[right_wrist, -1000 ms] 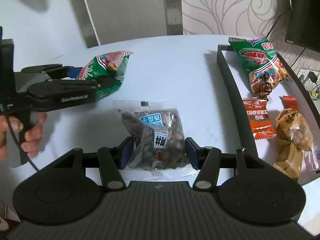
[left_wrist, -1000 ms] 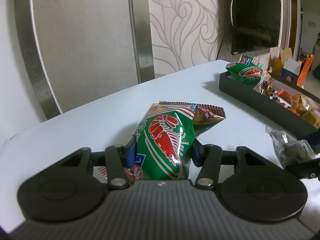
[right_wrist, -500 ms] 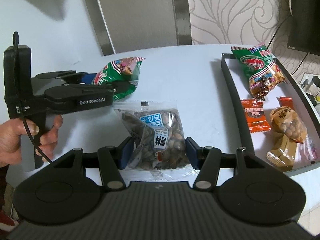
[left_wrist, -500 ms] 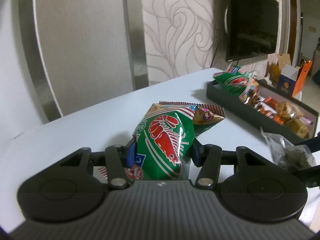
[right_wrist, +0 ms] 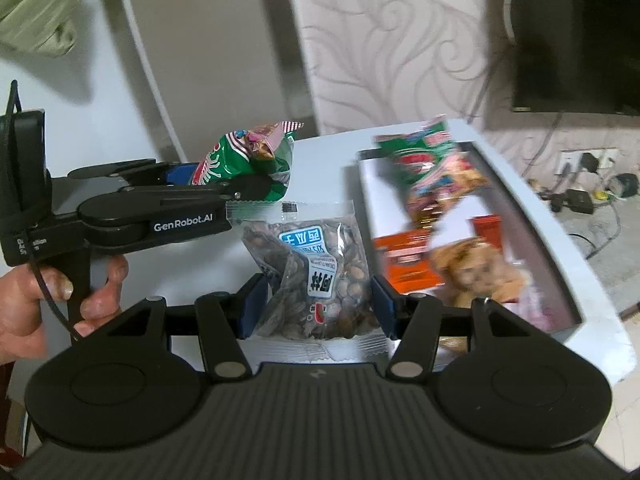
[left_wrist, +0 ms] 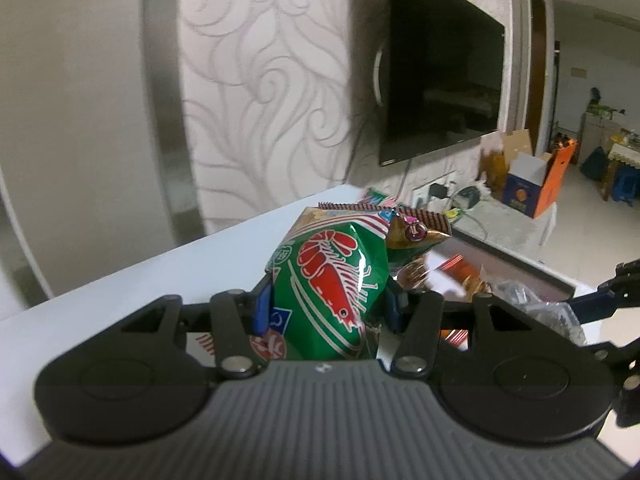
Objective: Organize snacks
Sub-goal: 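Carry the nut bag with the right gripper while the left carries the green bag to the tray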
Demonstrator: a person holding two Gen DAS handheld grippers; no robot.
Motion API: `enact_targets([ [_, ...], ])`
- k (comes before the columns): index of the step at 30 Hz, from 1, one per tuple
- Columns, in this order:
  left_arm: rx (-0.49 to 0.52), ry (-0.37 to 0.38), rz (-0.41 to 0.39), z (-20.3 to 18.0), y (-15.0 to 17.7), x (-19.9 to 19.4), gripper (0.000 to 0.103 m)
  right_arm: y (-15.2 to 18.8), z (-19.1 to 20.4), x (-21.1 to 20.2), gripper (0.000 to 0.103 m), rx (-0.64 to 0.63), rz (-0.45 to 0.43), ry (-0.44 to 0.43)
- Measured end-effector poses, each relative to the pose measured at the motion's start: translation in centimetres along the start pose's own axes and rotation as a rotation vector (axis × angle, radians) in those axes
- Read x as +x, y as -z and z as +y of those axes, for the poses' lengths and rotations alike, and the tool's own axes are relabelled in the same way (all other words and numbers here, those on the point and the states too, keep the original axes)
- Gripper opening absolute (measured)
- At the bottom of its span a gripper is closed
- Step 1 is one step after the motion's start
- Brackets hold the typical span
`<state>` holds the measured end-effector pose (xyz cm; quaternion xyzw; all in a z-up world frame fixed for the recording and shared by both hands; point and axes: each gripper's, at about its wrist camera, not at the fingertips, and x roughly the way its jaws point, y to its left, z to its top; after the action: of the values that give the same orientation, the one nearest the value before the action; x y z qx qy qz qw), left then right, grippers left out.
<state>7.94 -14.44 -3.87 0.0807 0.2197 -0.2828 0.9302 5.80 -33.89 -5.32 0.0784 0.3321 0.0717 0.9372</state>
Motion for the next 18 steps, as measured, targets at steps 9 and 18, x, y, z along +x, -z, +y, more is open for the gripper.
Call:
enact_targets([
  [9,0.026,0.07,-0.002,-4.4,-1.2,3.7,0.055,0.0,-5.2,-0.3,0.062,0.046,-0.008,0.067],
  [18,0.046,0.085,0.004,-6.5,-1.6,6.8,0.055,0.2,-8.8,-0.3,0.062,0.067,-0.01,0.126],
])
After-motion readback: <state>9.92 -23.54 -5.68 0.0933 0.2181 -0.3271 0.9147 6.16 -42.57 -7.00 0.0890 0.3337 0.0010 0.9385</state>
